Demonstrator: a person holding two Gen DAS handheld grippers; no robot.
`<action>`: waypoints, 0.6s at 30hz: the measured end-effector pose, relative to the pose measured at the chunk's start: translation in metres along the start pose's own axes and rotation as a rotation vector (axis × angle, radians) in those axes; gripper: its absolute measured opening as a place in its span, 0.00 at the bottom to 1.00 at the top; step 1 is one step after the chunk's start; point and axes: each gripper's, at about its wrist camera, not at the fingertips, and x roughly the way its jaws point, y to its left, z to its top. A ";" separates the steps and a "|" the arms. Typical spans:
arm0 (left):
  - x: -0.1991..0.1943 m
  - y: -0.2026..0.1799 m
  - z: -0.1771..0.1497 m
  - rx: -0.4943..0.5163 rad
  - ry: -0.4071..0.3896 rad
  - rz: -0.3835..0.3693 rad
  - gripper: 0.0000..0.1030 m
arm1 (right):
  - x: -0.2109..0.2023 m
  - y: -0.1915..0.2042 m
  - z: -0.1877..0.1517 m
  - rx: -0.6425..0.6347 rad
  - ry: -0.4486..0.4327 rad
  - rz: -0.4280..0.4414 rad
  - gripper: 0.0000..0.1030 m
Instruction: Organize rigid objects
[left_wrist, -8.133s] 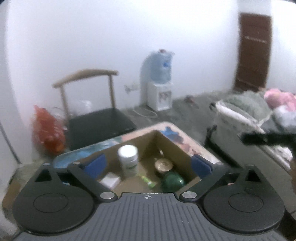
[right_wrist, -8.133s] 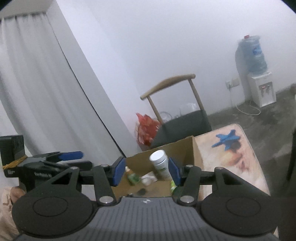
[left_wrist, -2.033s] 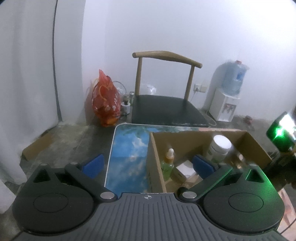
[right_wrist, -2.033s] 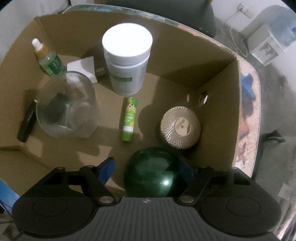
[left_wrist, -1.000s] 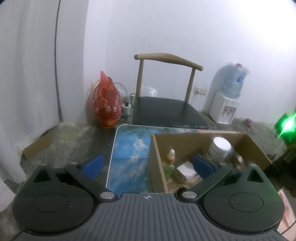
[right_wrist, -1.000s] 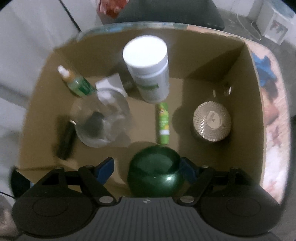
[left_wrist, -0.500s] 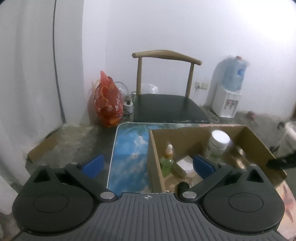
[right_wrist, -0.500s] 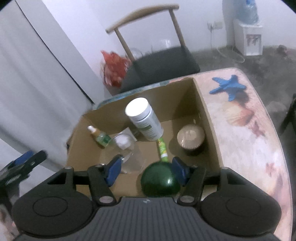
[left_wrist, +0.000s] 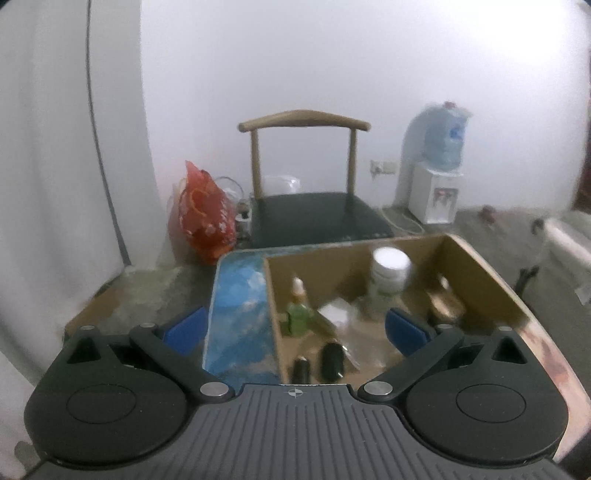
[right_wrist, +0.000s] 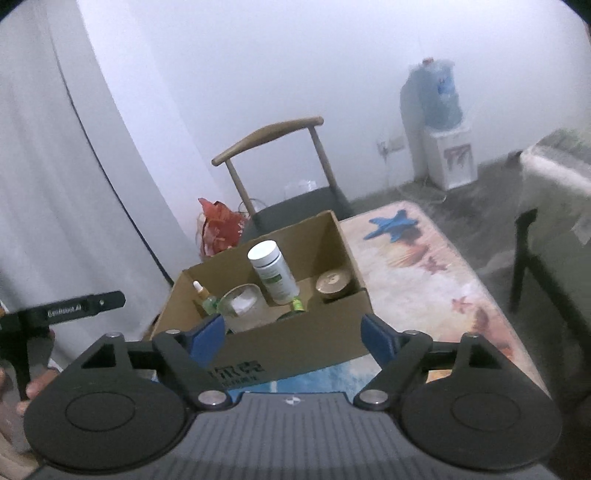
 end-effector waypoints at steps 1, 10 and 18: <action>-0.003 -0.004 -0.002 0.005 0.008 -0.005 1.00 | -0.004 0.002 -0.004 -0.017 -0.013 -0.011 0.93; -0.020 -0.032 -0.035 0.003 0.087 0.045 1.00 | 0.009 0.022 -0.018 -0.156 0.021 -0.050 1.00; -0.015 -0.042 -0.040 0.005 0.096 0.122 1.00 | 0.042 0.049 -0.009 -0.265 -0.009 -0.165 1.00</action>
